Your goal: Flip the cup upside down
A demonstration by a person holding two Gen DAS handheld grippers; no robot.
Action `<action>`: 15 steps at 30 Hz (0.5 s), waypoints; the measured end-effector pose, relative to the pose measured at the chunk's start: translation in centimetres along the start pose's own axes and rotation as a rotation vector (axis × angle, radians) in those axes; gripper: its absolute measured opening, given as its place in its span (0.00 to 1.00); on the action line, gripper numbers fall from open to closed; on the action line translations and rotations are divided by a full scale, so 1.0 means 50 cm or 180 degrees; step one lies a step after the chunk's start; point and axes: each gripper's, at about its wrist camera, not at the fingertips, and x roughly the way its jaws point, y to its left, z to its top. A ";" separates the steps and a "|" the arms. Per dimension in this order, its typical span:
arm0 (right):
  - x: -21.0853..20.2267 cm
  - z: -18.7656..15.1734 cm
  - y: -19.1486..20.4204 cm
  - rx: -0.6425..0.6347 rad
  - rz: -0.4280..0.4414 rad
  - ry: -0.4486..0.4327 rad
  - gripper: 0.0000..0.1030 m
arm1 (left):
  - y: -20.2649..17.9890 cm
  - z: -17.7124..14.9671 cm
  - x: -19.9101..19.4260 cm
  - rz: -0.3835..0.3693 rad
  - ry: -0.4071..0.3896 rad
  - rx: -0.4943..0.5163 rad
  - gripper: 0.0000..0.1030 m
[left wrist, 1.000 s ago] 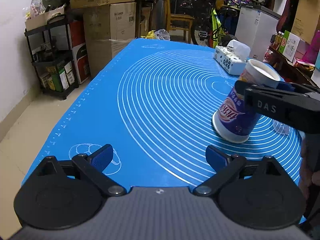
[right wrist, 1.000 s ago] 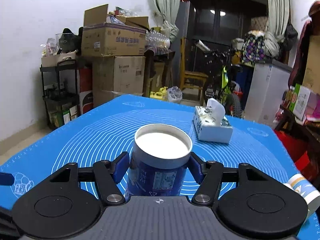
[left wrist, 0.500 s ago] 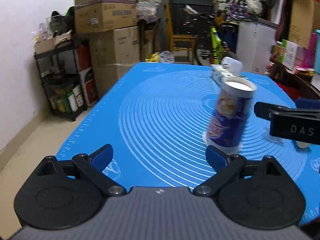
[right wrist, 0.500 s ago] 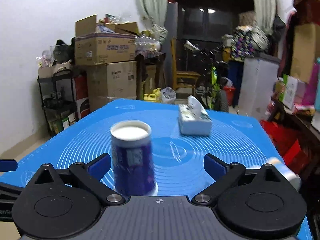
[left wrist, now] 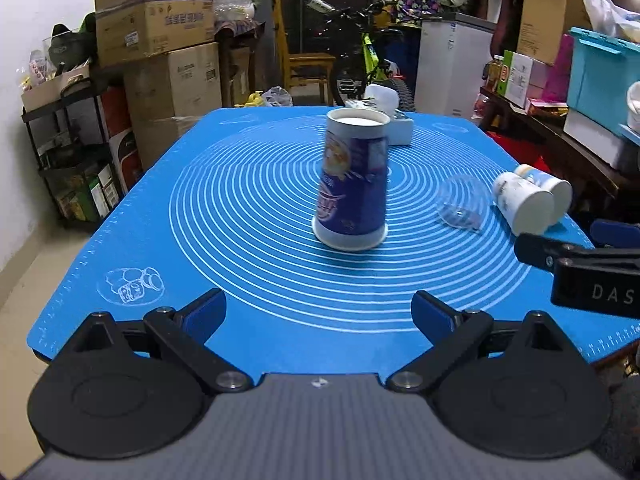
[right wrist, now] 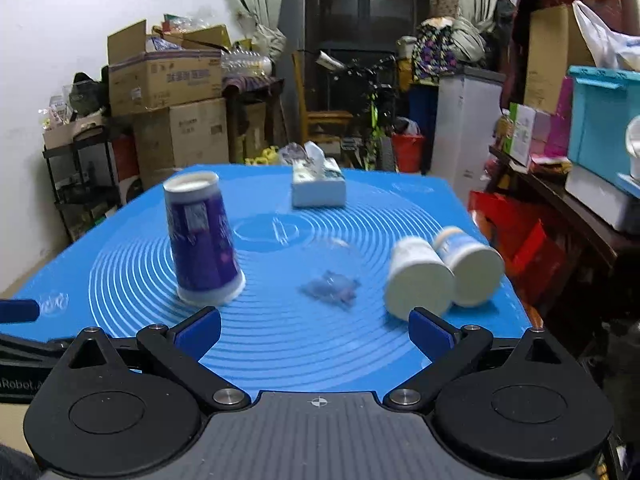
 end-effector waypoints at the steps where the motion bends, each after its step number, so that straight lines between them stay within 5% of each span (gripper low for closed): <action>1: -0.003 -0.004 -0.004 0.0007 -0.0004 0.0033 0.97 | -0.002 -0.003 -0.003 -0.0009 0.0005 -0.0014 0.95; 15: -0.040 -0.026 -0.013 -0.0075 0.0007 0.0144 0.97 | -0.023 -0.014 -0.033 -0.0075 0.0023 0.0049 0.95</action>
